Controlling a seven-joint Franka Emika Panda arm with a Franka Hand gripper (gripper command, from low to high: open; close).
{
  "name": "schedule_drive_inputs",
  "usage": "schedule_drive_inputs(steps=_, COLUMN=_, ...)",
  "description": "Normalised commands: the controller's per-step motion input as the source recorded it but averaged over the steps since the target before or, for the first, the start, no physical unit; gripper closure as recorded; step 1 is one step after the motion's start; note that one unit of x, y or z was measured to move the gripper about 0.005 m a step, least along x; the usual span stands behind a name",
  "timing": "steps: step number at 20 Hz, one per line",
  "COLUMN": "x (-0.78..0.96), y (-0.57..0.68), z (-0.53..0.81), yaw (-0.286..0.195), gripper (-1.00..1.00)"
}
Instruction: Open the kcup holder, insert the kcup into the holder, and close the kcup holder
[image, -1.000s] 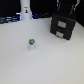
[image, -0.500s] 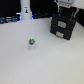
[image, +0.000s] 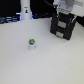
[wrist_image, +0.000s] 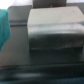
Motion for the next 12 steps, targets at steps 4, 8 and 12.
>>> schedule_drive_inputs(steps=4, x=-0.29, y=0.00, z=-0.36, yaw=-0.002, gripper=-1.00)
schedule_drive_inputs(steps=8, x=-0.27, y=0.02, z=-0.34, yaw=0.000, gripper=-1.00)
schedule_drive_inputs(steps=12, x=-0.21, y=0.06, z=-0.12, yaw=-0.004, gripper=1.00)
